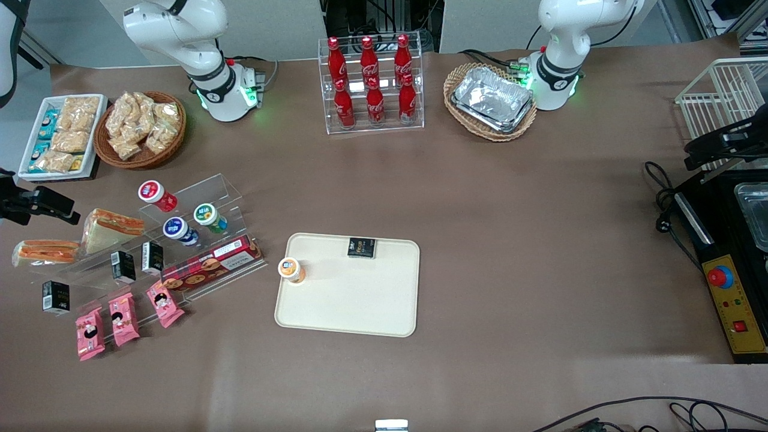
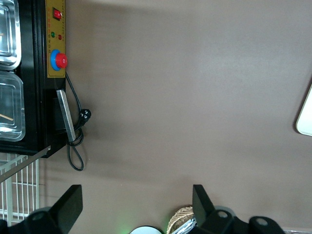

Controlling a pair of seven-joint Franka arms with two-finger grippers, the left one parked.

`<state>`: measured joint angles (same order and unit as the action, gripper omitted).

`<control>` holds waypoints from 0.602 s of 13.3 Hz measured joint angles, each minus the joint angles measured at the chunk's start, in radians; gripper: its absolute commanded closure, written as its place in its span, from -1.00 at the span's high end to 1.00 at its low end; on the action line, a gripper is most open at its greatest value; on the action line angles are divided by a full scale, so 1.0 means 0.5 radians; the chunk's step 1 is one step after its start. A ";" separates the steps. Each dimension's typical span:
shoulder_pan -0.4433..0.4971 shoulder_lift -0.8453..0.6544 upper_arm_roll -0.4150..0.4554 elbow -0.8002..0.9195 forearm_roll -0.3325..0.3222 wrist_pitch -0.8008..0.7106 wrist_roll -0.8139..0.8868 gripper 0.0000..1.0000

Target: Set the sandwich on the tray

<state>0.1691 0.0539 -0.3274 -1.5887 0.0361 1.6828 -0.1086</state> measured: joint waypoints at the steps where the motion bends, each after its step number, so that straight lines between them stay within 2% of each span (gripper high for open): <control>1: 0.000 0.000 -0.002 0.000 0.000 0.000 0.000 1.00; 5: -0.001 0.002 -0.003 0.000 0.000 0.000 0.074 1.00; 8: -0.002 0.002 -0.004 0.000 0.000 -0.001 0.406 1.00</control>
<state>0.1682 0.0548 -0.3295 -1.5887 0.0359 1.6825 0.0945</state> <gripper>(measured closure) 0.000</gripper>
